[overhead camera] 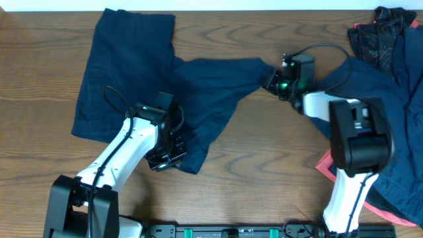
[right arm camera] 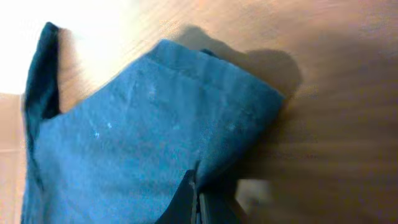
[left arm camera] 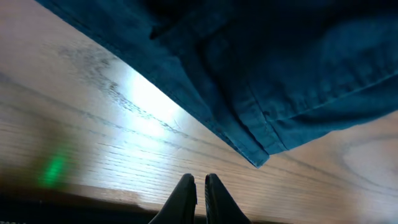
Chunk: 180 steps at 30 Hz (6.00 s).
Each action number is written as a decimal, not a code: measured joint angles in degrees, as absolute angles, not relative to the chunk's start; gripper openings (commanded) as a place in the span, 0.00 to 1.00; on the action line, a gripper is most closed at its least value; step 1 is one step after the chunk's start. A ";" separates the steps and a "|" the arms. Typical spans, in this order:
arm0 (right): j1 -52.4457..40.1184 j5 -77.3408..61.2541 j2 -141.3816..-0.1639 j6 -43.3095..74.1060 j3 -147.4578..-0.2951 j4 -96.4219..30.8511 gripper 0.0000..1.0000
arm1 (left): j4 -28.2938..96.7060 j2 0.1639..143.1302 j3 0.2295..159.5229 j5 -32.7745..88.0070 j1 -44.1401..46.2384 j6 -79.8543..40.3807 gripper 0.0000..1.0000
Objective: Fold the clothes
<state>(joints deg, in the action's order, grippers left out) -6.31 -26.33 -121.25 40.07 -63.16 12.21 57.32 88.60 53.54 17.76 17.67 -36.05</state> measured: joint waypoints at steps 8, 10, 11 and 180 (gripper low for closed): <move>-0.95 -17.12 -110.41 26.61 -63.11 -15.55 0.01 | 57.91 88.60 53.52 20.67 18.11 -35.94 0.22; -0.93 -13.08 -106.69 23.68 -62.98 -20.75 0.01 | 57.89 88.60 53.52 22.44 19.11 -35.77 0.29; -0.93 -11.07 -104.73 22.68 -62.98 -23.00 0.01 | 57.89 88.60 53.49 23.29 19.75 -35.86 0.32; -6.04 -2.85 -82.59 21.71 -62.76 -54.50 0.01 | 66.46 41.43 42.46 8.21 18.44 -60.40 0.06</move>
